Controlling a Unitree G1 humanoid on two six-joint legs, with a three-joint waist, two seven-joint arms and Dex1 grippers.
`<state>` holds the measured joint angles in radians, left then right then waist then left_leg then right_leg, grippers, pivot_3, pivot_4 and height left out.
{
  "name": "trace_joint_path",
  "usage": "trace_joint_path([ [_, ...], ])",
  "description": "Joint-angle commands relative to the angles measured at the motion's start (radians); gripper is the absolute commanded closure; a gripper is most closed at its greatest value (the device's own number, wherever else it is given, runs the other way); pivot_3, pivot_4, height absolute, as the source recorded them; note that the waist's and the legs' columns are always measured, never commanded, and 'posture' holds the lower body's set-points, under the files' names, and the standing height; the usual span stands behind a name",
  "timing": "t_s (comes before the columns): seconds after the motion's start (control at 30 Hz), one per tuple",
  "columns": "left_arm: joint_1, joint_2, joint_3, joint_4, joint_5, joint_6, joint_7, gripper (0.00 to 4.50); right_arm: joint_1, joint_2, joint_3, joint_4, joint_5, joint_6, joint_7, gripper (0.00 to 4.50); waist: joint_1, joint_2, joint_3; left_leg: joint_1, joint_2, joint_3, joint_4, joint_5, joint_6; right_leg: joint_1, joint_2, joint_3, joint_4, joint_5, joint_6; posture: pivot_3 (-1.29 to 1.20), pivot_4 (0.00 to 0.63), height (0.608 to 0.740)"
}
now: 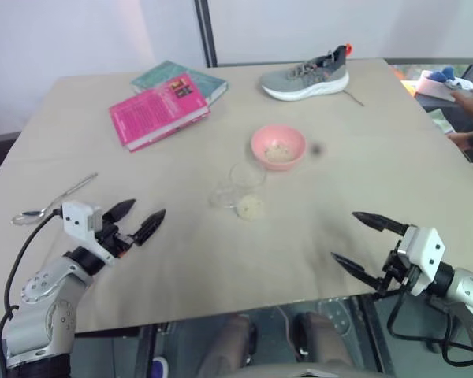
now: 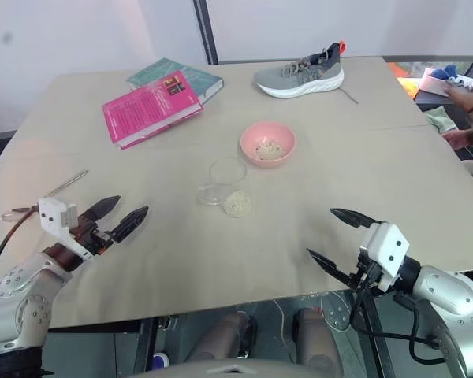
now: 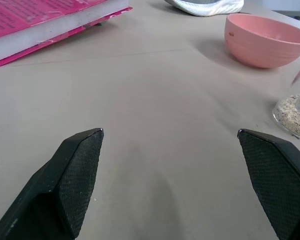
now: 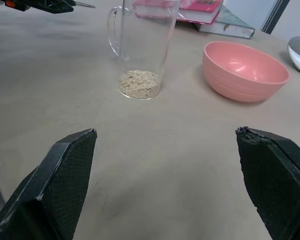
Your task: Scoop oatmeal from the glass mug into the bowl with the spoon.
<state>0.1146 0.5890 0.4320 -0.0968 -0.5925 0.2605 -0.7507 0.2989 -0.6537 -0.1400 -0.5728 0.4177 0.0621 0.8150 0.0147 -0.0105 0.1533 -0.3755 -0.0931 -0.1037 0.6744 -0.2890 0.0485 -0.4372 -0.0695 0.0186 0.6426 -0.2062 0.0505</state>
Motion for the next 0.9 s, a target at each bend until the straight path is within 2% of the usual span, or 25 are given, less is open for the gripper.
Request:
trace_joint_path([
  [0.03, -0.014, 0.021, 0.041, 0.01, -0.012, 0.006, 0.001, 0.02, -0.009, 0.007, -0.021, -0.041, 0.008, -0.016, -0.01, 0.0, 0.0, 0.0, 0.0, 0.0, 0.0, 0.0, 0.0, 0.0, 0.0, 0.0, 0.0, 0.0, 0.0, 0.0, 0.0, 0.0, 0.15, 0.74],
  [0.27, -0.157, 0.093, 0.064, 0.216, 0.004, -0.01, -0.045, 0.02, -0.12, 0.024, 0.062, -0.093, 0.117, 0.026, 0.044, 0.0, -0.002, 0.0, 0.0, 0.001, 0.0, 0.0, 0.0, 0.0, 0.0, 0.0, 0.001, -0.003, 0.0, 0.0, 0.0, 0.0, 0.15, 0.74],
  [0.43, -0.305, 0.25, 0.039, 0.523, 0.089, -0.029, -0.118, 0.02, -0.242, -0.002, 0.08, -0.115, 0.203, 0.07, 0.096, 0.0, -0.002, -0.002, 0.0, 0.001, 0.0, 0.0, 0.0, 0.0, 0.0, 0.0, 0.001, -0.003, 0.0, 0.0, 0.0, 0.0, 0.15, 0.74],
  [0.53, -0.467, 0.363, -0.016, 0.826, 0.198, -0.061, -0.103, 0.02, -0.292, 0.001, 0.076, -0.103, 0.213, 0.081, 0.086, 0.0, -0.001, -0.002, 0.0, 0.0, 0.0, -0.001, 0.0, 0.0, 0.0, -0.001, 0.001, -0.005, 0.0, 0.0, 0.0, 0.0, 0.15, 0.74],
  [0.7, -0.696, 0.455, -0.107, 1.176, 0.337, -0.114, -0.086, 0.02, -0.292, 0.015, 0.075, -0.09, 0.191, 0.077, 0.07, 0.0, 0.0, -0.006, -0.001, -0.002, -0.003, -0.004, 0.0, 0.0, 0.0, -0.002, 0.0, -0.007, 0.0, 0.0, 0.0, 0.0, 0.15, 0.74],
  [0.9, -0.846, 0.503, -0.184, 1.372, 0.456, -0.118, -0.078, 0.02, -0.269, 0.039, 0.067, -0.108, 0.175, 0.075, 0.033, 0.0, -0.003, -0.006, -0.002, -0.004, -0.005, -0.004, 0.0, 0.0, 0.001, -0.003, 0.0, -0.007, 0.0, 0.0, 0.0, 0.0, 0.15, 0.74],
])
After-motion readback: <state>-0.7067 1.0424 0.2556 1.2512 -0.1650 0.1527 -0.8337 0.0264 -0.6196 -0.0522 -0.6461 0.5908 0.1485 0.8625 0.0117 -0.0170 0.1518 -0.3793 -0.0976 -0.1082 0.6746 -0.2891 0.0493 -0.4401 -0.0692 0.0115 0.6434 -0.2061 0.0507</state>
